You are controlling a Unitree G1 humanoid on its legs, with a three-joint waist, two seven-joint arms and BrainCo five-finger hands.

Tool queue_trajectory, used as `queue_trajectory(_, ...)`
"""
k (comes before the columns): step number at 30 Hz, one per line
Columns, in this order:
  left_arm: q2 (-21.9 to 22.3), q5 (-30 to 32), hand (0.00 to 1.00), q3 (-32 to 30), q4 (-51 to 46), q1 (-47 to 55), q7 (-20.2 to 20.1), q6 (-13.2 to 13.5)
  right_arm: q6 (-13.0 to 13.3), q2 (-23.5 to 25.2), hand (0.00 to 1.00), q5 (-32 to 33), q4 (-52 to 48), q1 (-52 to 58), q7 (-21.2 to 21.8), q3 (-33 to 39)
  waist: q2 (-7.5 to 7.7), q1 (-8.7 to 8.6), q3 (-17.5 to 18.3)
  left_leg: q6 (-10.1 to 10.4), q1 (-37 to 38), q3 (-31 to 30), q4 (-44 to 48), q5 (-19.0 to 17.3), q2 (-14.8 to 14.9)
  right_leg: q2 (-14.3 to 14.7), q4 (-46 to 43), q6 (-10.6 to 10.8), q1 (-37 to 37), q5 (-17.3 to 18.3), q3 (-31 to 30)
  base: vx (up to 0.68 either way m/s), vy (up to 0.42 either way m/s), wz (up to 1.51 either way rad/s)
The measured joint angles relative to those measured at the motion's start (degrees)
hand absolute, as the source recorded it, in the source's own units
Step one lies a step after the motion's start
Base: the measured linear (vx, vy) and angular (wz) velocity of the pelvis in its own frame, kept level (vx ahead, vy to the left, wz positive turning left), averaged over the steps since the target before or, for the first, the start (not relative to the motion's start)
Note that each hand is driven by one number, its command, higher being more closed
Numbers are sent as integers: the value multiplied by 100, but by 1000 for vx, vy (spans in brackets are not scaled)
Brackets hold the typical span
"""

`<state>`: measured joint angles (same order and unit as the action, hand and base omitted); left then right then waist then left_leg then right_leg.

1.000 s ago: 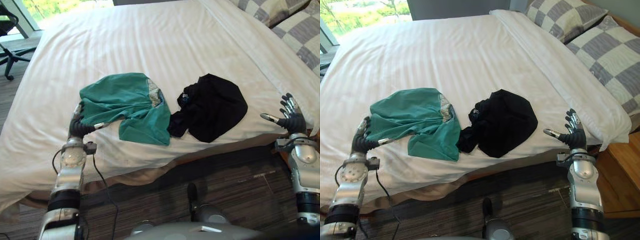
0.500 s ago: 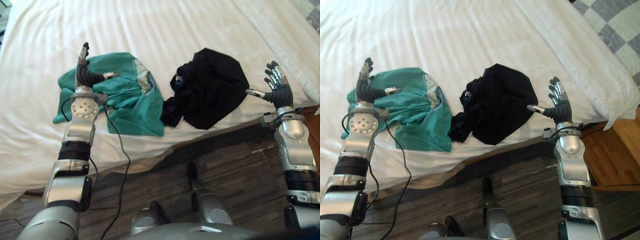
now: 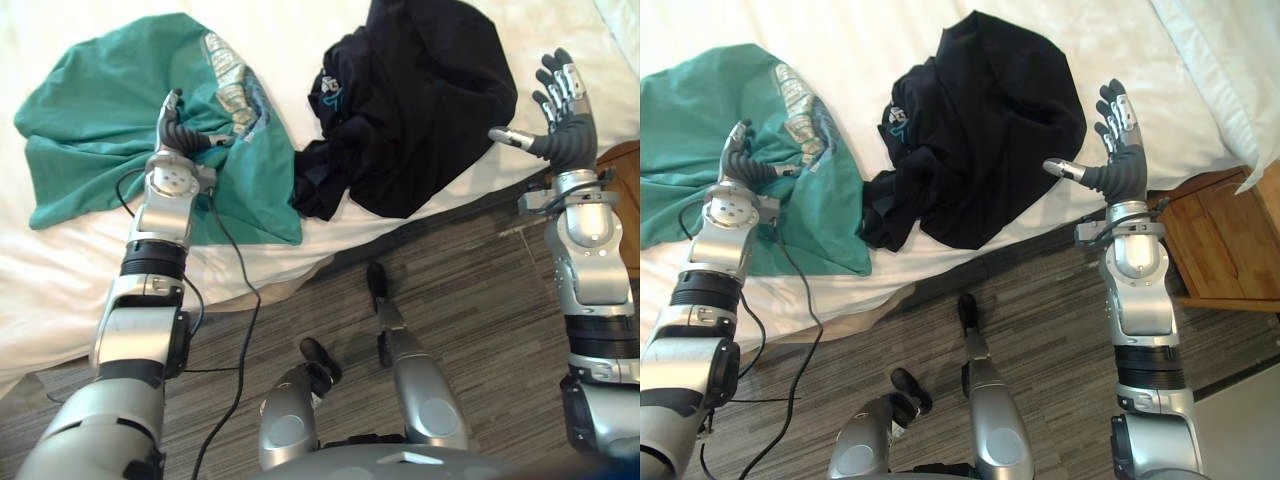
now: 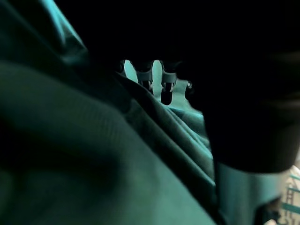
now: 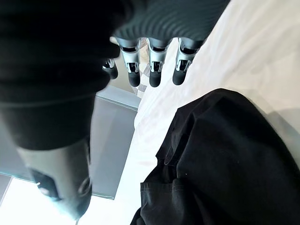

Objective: Tidy the bed and pick cloth on bed and put in laundry

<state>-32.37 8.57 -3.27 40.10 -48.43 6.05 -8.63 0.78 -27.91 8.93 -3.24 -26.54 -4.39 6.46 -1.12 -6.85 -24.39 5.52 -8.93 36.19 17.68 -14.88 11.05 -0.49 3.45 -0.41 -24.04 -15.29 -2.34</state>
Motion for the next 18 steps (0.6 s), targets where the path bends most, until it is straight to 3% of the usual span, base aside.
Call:
queue_trajectory(6,-20,697,100,-578,211,41,-788,89,-158,-2,0,-13,-424,-2,26,-9,-52,-60,-23,-28,0,80,-91,20,-60,-10,1,-7,-69,-5,-42,13,12,-5)
queue_trajectory(9,-32,724,100,-599,270,113,-873,254,-192,-2,0,-40,-493,-3,27,-47,-68,-106,-14,-67,37,80,-206,63,-136,-54,6,-7,-69,-5,-58,14,25,2)
queue_trajectory(10,-29,624,100,-598,270,260,-871,440,-234,-2,0,-140,-501,-5,25,-132,-70,-128,-13,-86,100,89,-296,90,-200,-82,6,-6,-48,-5,-74,21,42,1)
queue_trajectory(12,-29,536,100,-597,270,361,-871,568,-256,-1,0,-190,-503,-5,23,-198,-79,-146,-8,-100,136,92,-344,101,-237,-102,6,-5,-28,-5,-75,9,23,-1)
queue_trajectory(18,196,-266,100,-527,-17,1437,-1038,1392,-327,2,0,-1202,-517,-4,49,-318,-153,-143,41,-181,417,-15,-561,152,-407,-208,115,9,306,-14,-63,10,46,6)
